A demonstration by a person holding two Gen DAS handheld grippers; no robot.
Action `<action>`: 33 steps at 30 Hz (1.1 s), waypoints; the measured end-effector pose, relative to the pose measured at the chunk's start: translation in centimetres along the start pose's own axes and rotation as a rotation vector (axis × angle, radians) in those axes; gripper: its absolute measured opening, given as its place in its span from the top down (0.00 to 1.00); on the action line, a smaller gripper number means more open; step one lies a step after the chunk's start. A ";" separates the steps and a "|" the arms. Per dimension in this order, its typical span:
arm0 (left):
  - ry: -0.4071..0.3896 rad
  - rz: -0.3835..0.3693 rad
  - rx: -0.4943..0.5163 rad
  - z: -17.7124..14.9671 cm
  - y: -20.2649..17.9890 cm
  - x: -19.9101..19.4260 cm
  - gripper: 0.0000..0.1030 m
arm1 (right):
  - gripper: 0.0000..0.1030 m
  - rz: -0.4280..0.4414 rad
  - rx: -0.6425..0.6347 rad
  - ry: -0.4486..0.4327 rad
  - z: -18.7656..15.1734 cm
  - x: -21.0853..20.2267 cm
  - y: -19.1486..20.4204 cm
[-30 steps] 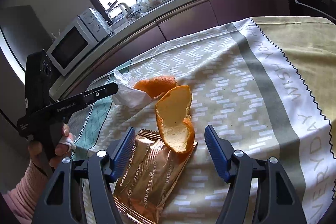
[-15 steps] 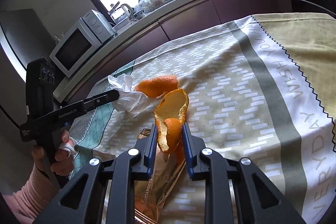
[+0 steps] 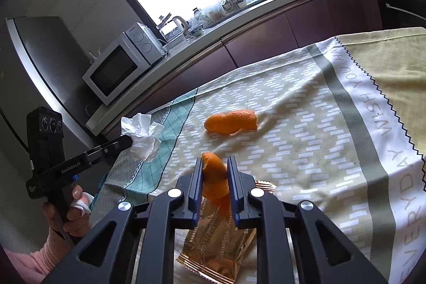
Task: Collect trash
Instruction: 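Grasp the white tissue with the left tool while the right tool grasps an orange peel, then carry tissue and orange peel over the teal bin and open both tools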
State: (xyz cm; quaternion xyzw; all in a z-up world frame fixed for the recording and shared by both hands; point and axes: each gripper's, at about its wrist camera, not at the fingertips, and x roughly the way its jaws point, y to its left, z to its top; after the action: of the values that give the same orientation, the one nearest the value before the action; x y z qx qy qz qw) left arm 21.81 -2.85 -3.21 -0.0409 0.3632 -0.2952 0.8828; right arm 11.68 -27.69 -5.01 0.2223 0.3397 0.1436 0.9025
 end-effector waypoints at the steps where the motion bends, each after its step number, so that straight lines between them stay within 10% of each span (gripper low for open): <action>1: -0.006 0.001 -0.005 -0.2 0.2 -0.6 0.90 | 0.85 0.011 -0.002 -0.004 0.1 -0.1 0.3; 33: -0.165 0.356 -0.195 -10.0 15.4 -22.4 0.90 | 0.85 0.457 -0.280 0.208 -0.9 10.1 22.3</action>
State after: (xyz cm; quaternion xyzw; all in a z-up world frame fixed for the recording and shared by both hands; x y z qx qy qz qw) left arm 10.13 23.61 -1.10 -0.0856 0.3179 -0.0938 0.9396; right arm 15.96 -4.10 -0.05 0.1503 0.3483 0.4110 0.8289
